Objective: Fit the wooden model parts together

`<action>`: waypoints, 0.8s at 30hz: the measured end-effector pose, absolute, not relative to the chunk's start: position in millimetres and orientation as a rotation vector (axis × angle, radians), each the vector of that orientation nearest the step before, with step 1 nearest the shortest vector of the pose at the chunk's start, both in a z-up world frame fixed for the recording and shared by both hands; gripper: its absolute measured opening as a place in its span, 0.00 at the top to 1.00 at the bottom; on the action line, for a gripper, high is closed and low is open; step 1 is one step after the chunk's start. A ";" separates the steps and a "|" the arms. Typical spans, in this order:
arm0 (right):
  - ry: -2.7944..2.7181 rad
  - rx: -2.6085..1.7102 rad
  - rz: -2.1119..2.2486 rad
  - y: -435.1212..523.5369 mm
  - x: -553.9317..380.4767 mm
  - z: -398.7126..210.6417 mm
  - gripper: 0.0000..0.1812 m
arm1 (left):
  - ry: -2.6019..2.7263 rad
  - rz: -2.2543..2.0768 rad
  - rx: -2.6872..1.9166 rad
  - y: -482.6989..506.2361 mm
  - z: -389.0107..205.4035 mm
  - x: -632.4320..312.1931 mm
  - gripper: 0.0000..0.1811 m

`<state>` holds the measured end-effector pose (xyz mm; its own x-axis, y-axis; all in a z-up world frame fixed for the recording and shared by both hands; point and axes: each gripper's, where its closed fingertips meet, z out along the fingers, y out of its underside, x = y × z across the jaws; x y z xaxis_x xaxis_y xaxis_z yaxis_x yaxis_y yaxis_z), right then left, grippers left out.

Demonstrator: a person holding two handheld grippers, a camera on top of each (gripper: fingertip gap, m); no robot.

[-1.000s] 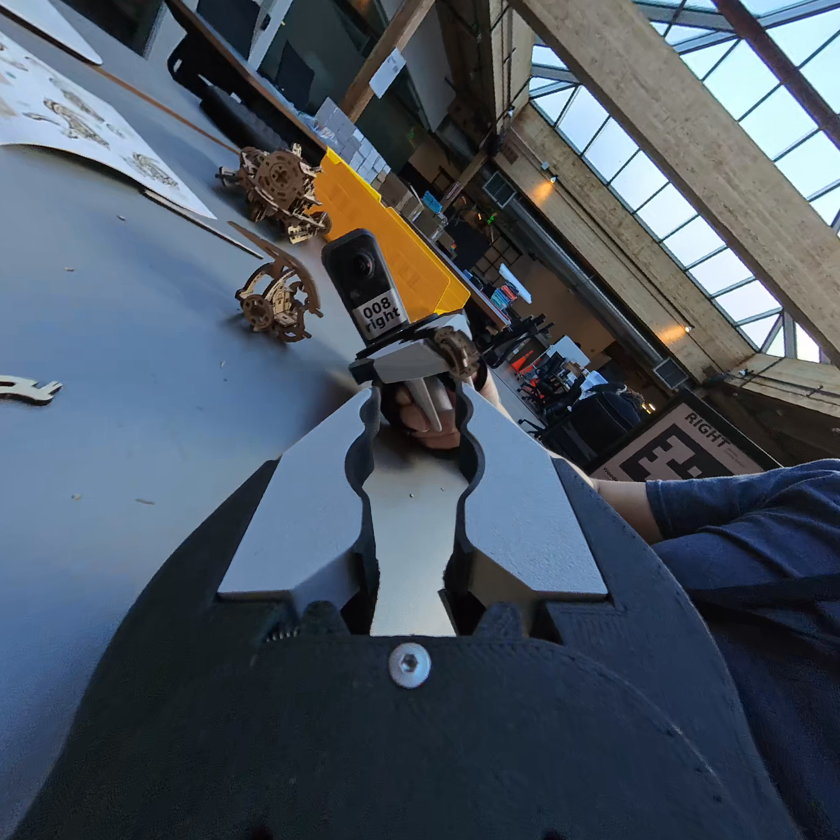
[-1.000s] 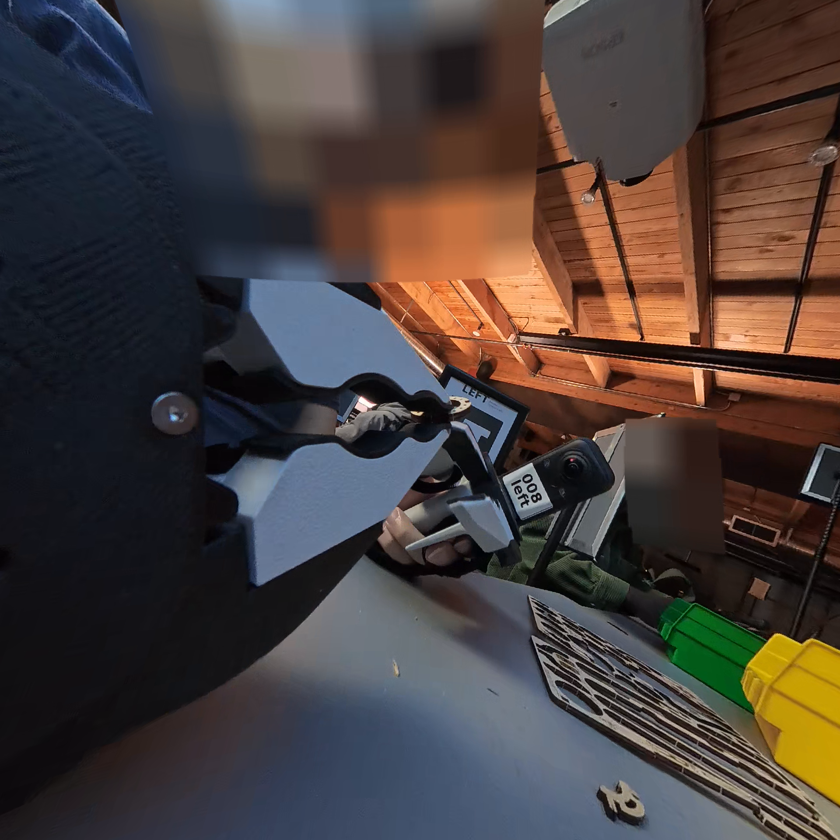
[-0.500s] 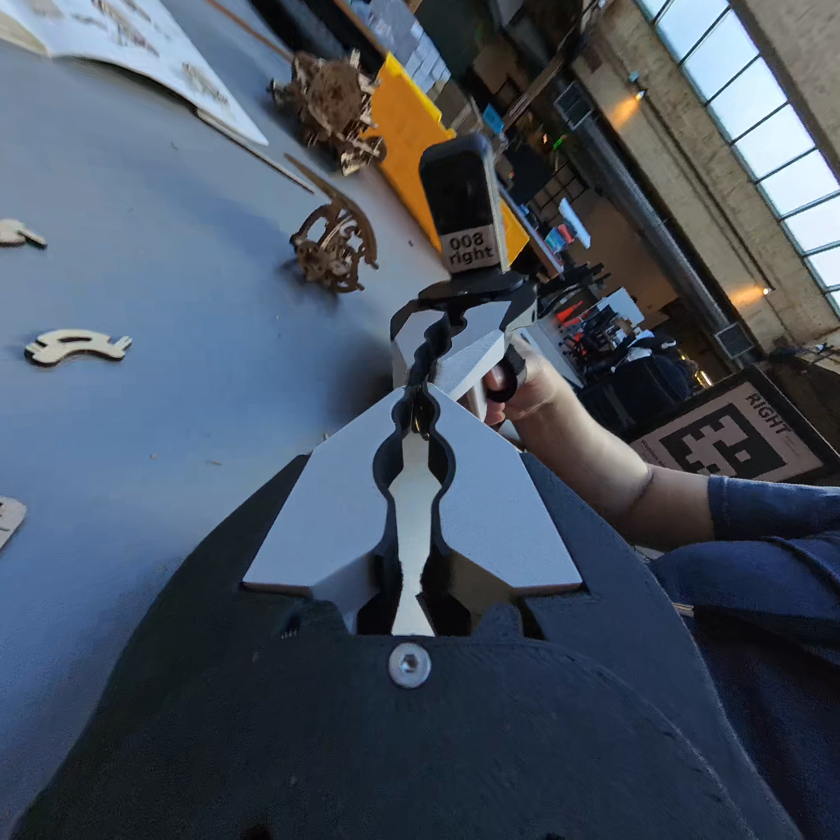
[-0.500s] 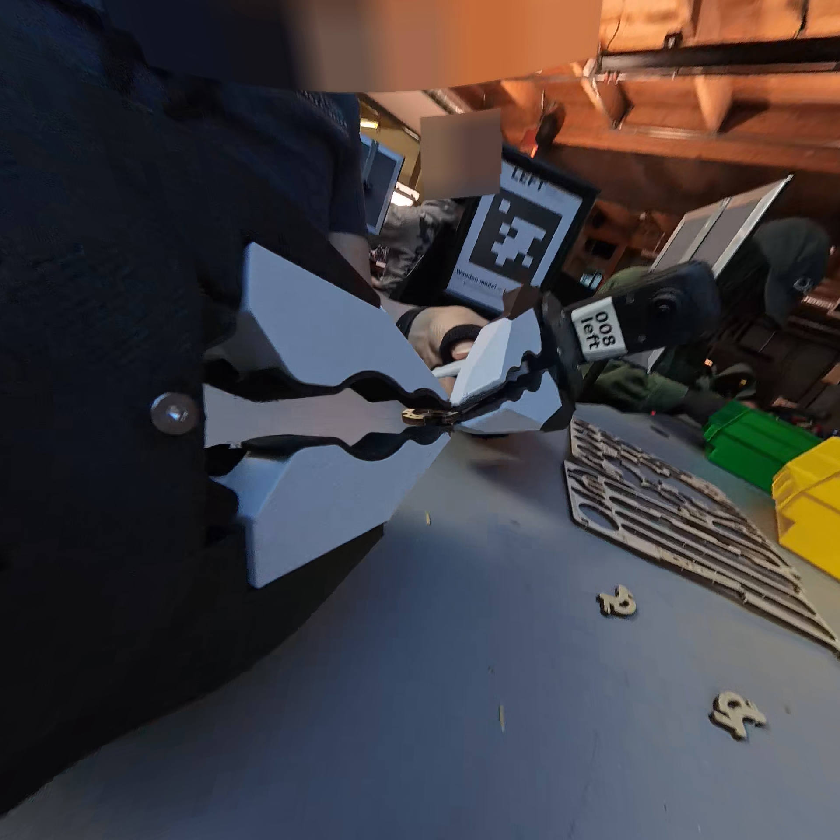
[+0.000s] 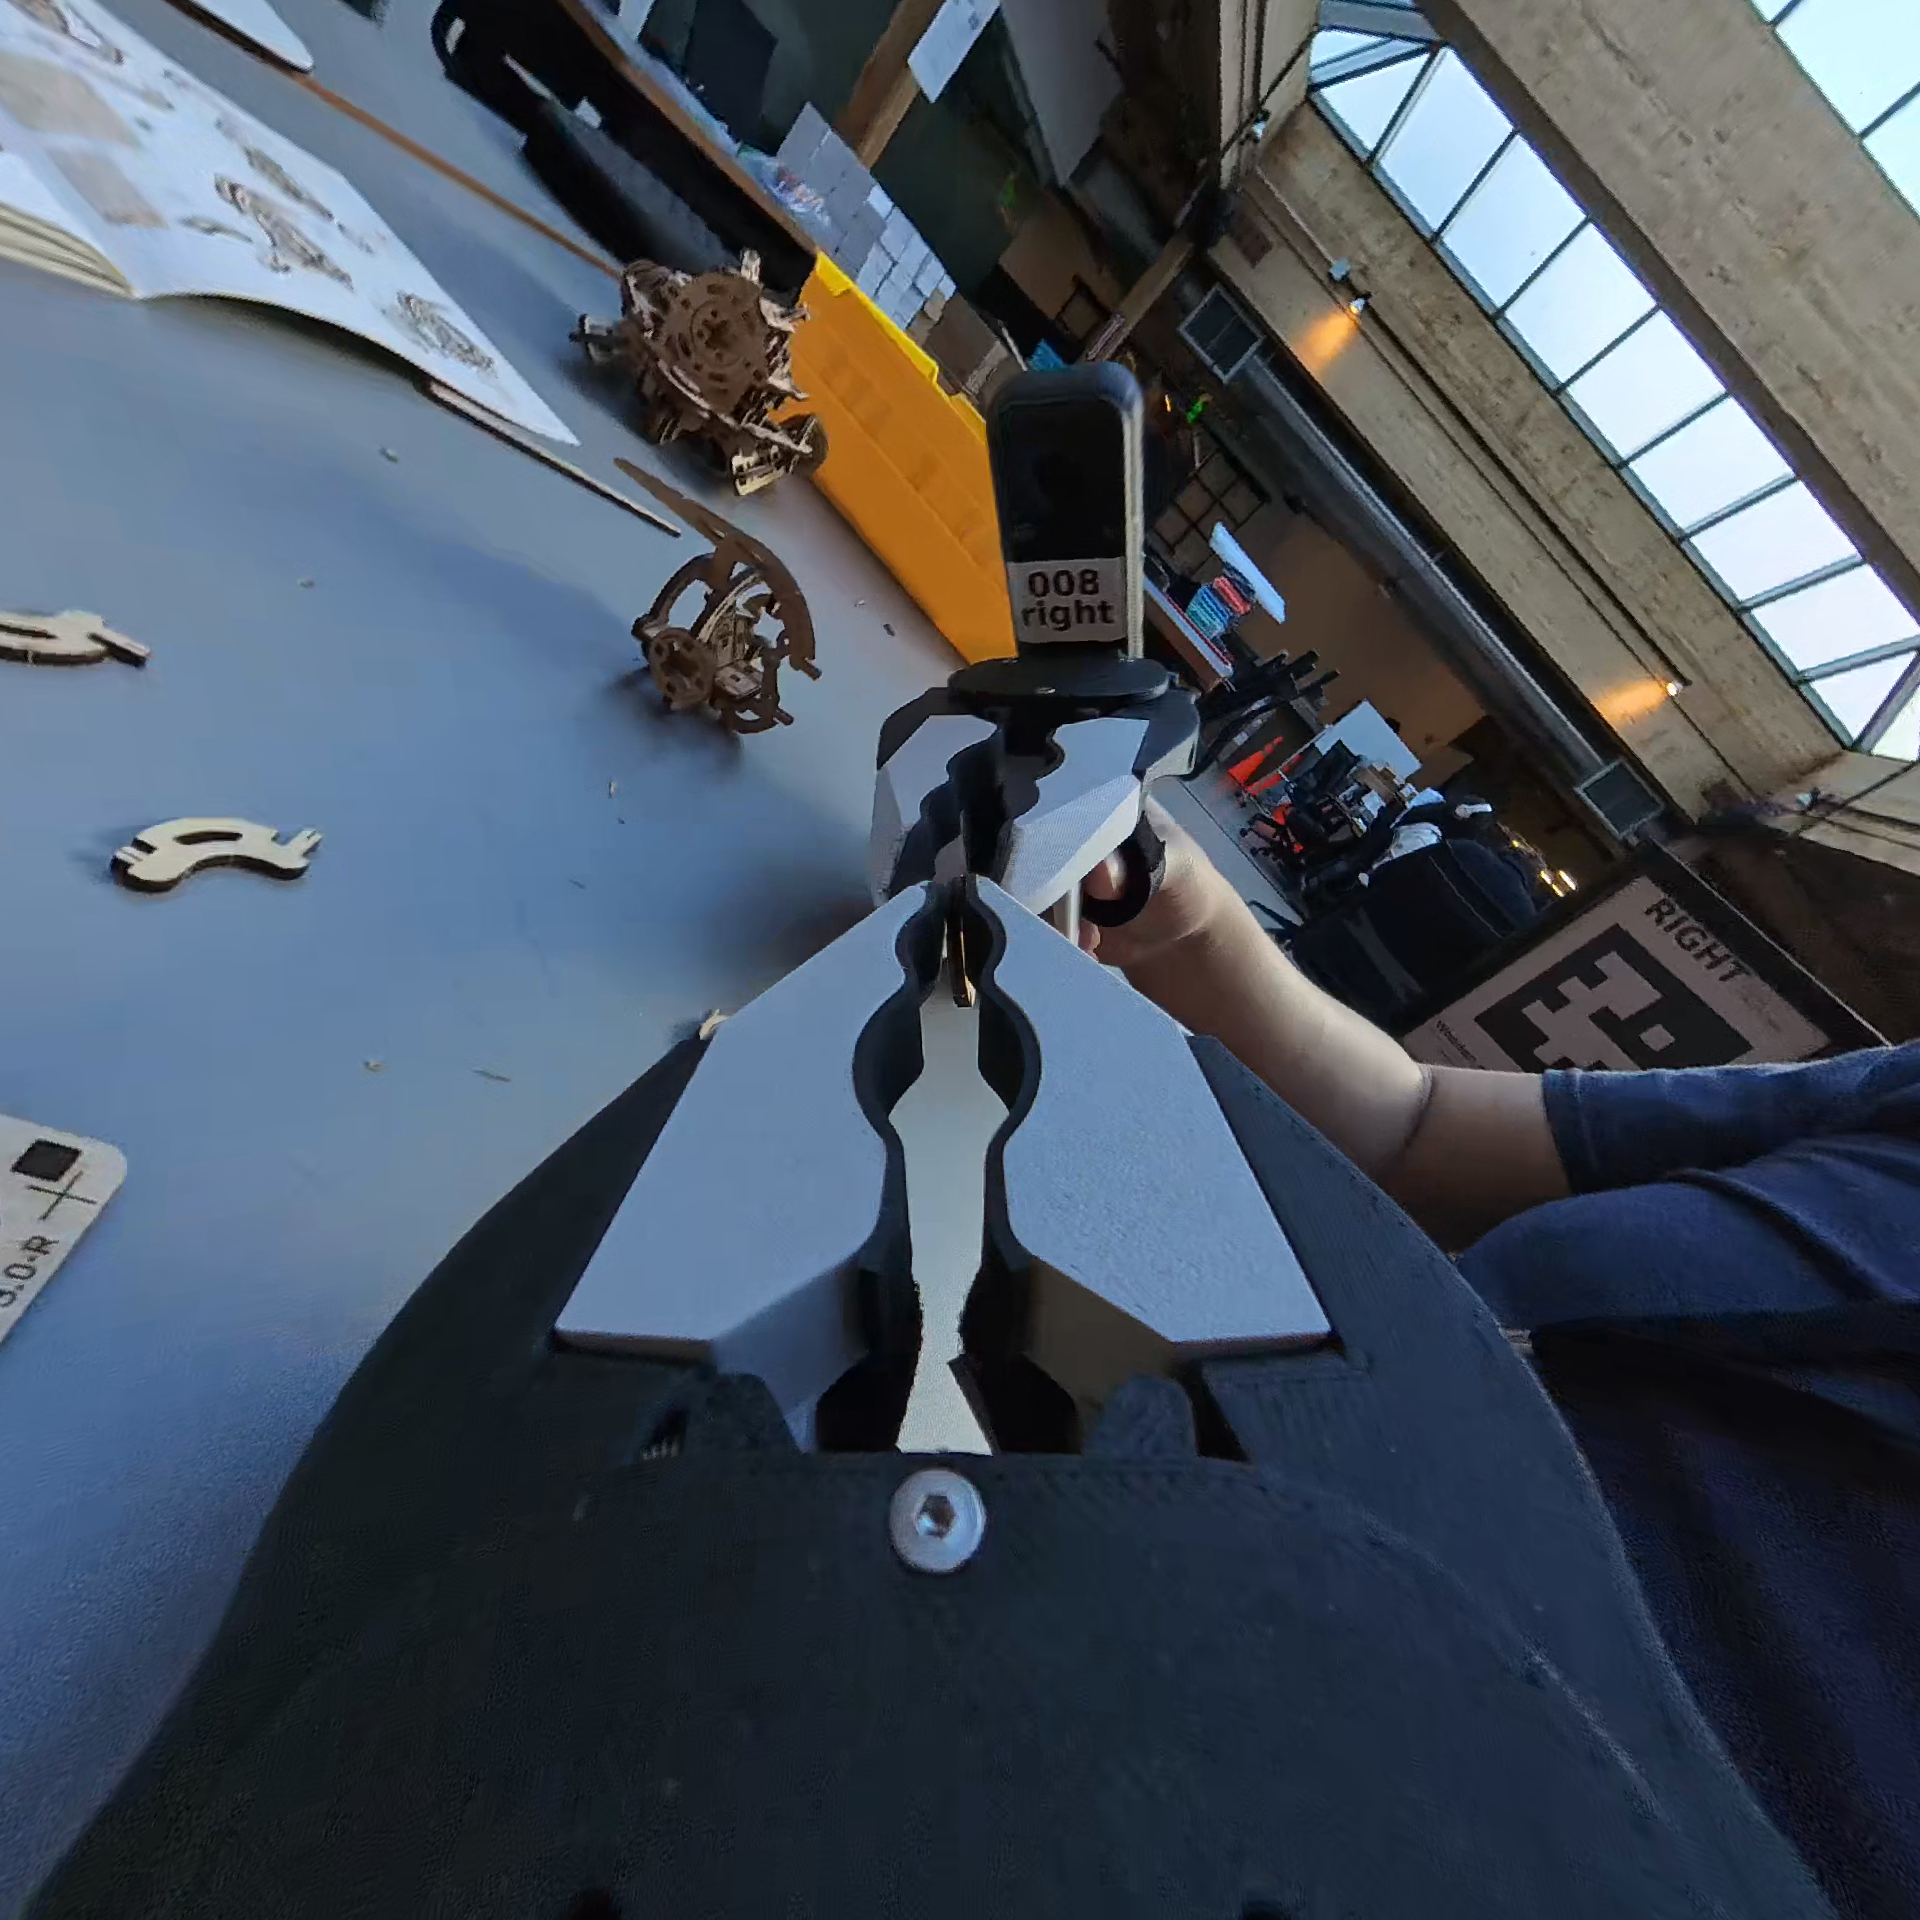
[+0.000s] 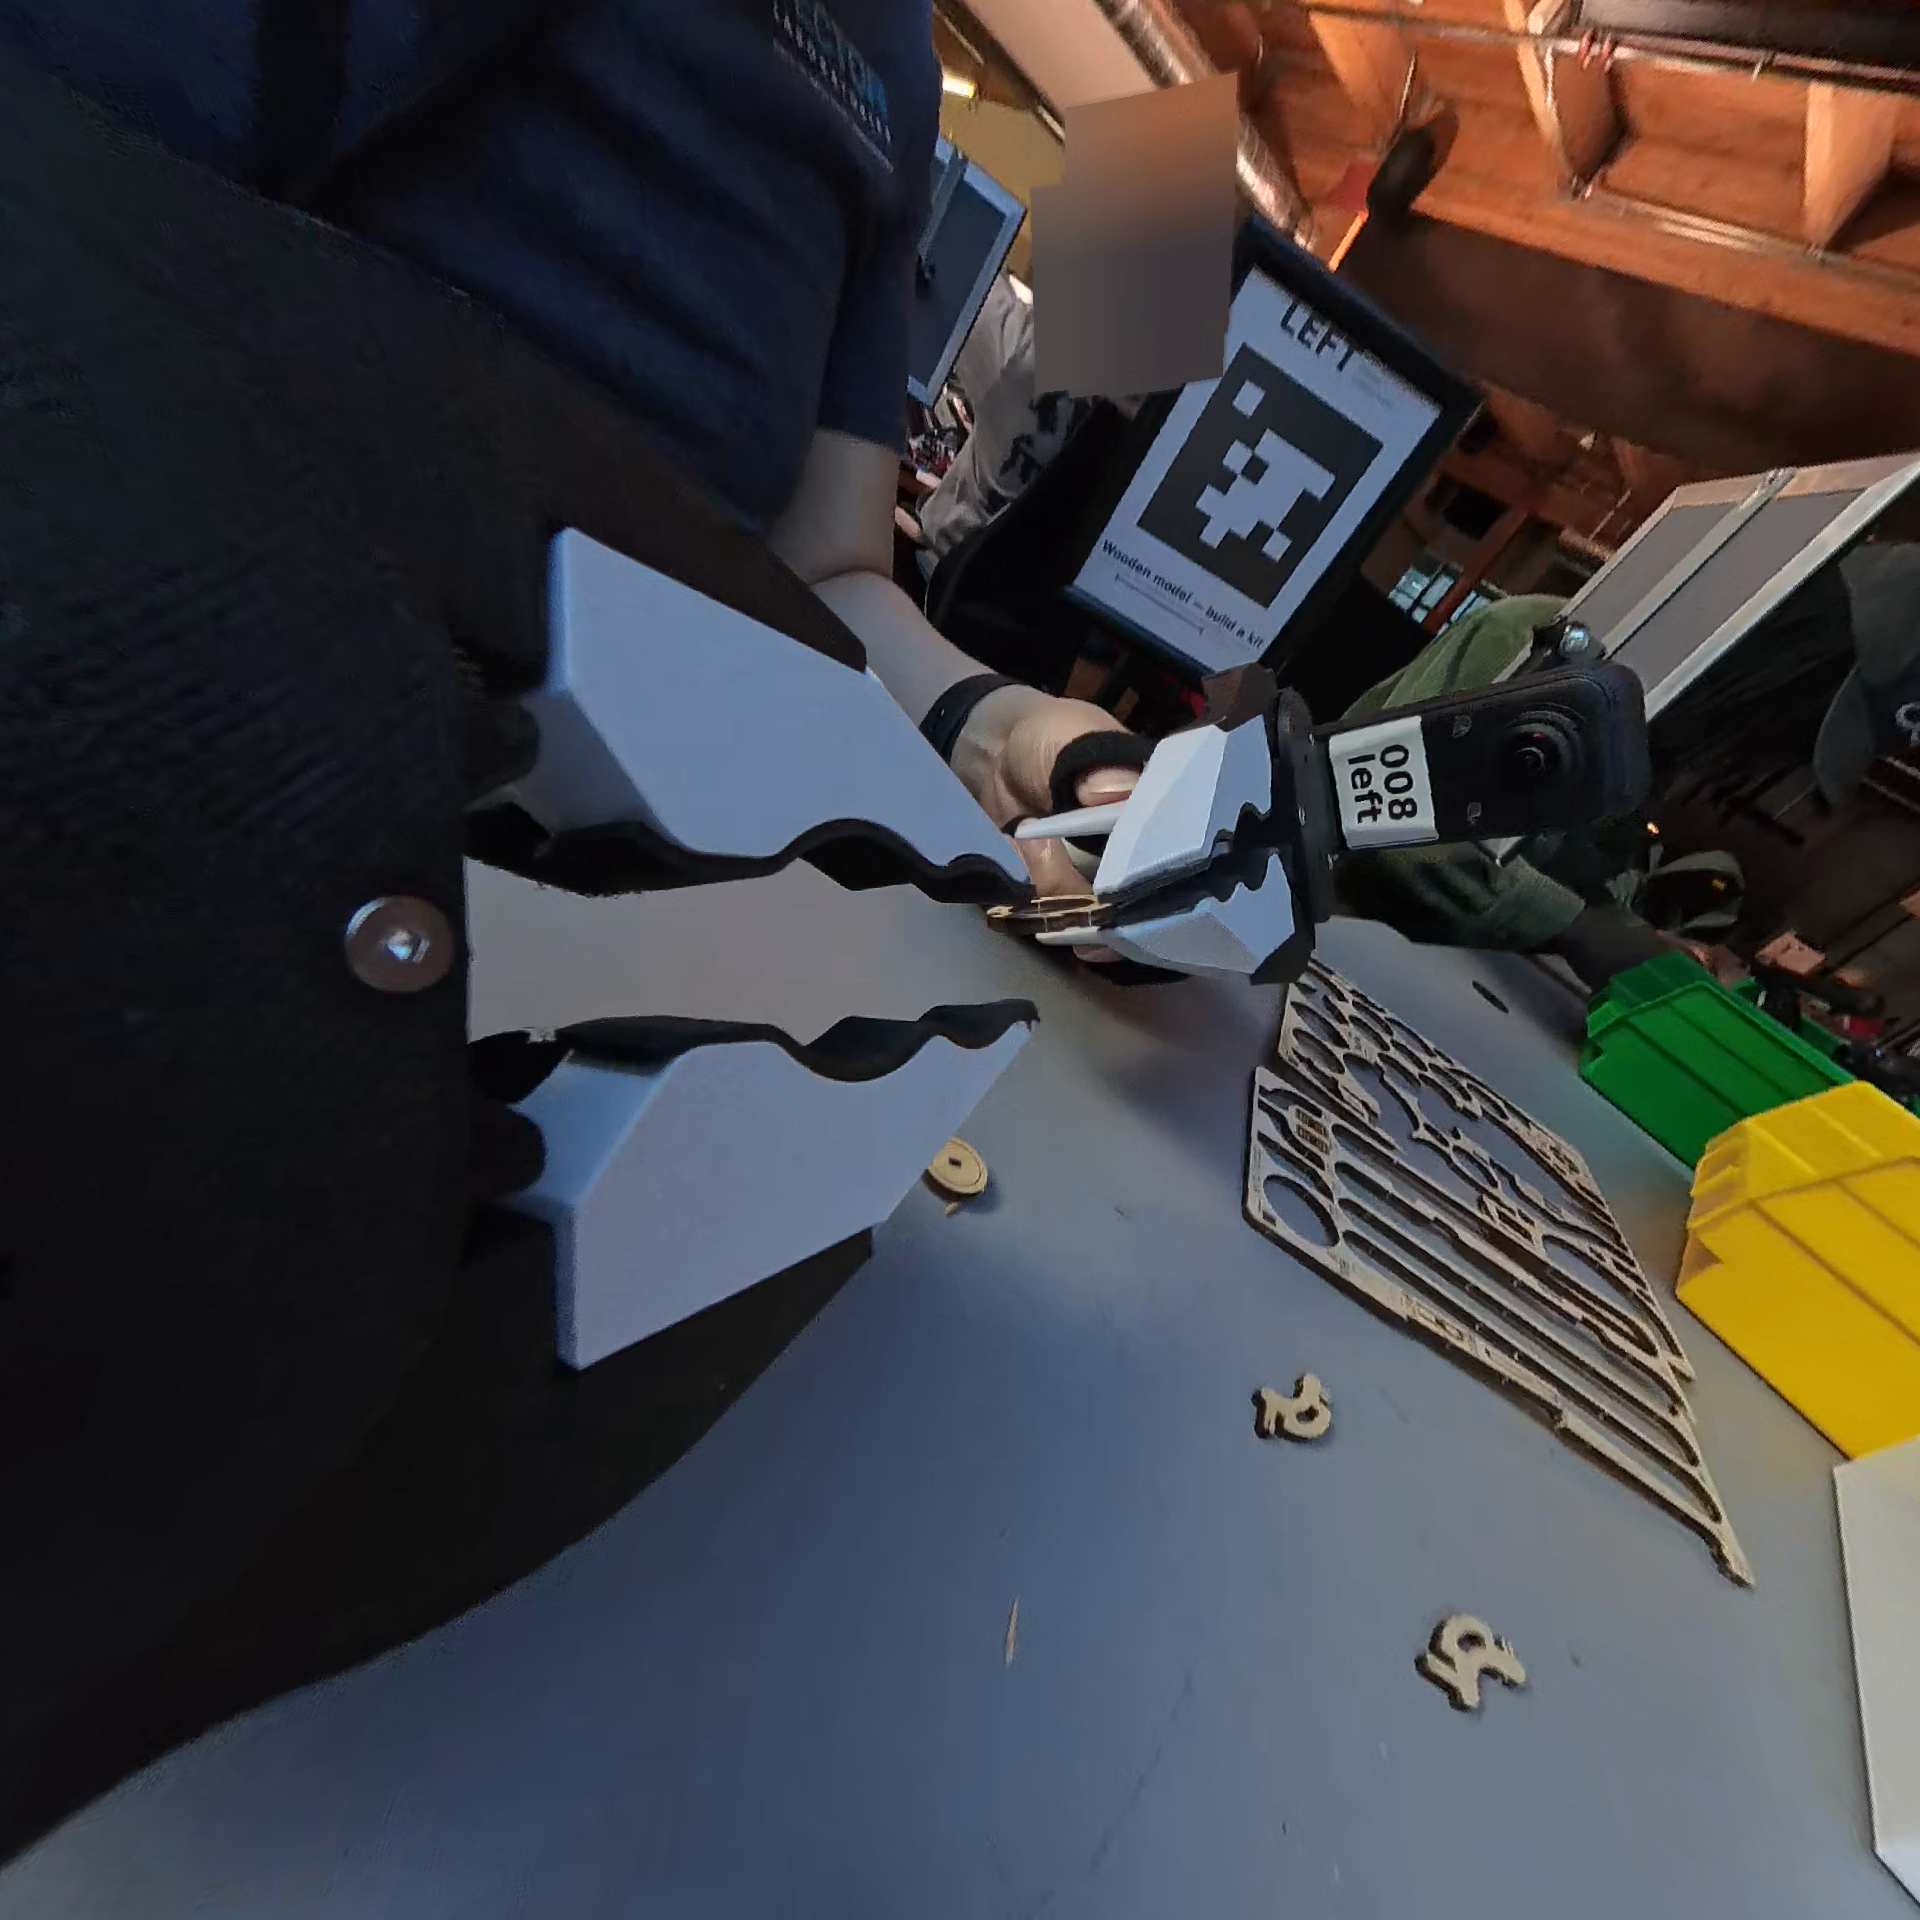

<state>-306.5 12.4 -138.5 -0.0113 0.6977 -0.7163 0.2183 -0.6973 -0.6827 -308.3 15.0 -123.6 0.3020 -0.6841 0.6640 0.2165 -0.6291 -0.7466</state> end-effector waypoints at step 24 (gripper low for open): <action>-1.843 -0.816 -0.145 33.8 -360.6 -168.9 0.99 | 0.211 -1.154 -1.799 -8.2 -131.2 -412.0 0.84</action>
